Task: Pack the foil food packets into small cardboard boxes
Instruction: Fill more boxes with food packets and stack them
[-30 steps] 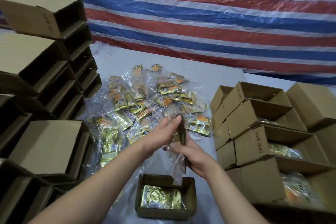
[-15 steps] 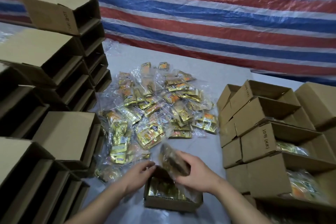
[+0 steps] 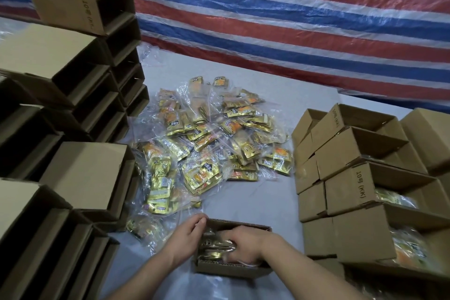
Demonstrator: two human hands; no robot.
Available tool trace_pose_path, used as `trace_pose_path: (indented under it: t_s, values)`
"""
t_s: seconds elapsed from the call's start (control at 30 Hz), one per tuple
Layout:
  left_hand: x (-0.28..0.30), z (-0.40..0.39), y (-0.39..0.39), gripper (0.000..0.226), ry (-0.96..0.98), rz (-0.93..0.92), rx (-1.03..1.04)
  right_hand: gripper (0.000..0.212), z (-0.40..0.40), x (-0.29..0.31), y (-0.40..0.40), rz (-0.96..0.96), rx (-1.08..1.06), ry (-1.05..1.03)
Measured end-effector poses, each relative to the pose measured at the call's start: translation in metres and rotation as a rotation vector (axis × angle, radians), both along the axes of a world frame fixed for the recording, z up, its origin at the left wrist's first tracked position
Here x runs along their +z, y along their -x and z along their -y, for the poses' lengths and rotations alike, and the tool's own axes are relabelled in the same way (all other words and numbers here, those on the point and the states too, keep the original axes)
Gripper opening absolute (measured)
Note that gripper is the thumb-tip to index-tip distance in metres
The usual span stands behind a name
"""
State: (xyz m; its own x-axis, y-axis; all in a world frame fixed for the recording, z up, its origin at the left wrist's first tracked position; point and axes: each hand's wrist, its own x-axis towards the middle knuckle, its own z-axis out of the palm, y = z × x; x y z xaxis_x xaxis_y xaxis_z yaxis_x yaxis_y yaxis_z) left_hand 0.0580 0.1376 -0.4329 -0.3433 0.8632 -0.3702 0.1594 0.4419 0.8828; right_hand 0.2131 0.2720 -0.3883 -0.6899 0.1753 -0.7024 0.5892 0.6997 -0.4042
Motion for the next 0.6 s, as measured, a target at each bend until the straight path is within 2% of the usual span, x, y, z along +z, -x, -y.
trace_pose_path:
  t_s: [0.17, 0.27, 0.5, 0.6]
  values:
    - [-0.005, 0.002, -0.002, 0.019, -0.007, -0.087, 0.009, 0.062, 0.012, -0.032, 0.011, 0.150, 0.190, -0.166]
    - [-0.005, 0.004, -0.005, 0.020, -0.029, -0.107, 0.016, 0.069, 0.020, -0.039, 0.010, 0.175, 0.223, -0.259]
    - [-0.001, 0.006, -0.006, 0.020, -0.024, -0.129, -0.004, 0.046, 0.013, -0.009, -0.007, 0.000, -0.088, -0.024]
    - [0.001, 0.000, -0.010, 0.020, -0.014, -0.150, -0.028, 0.036, 0.010, 0.000, -0.013, 0.012, -0.190, -0.010]
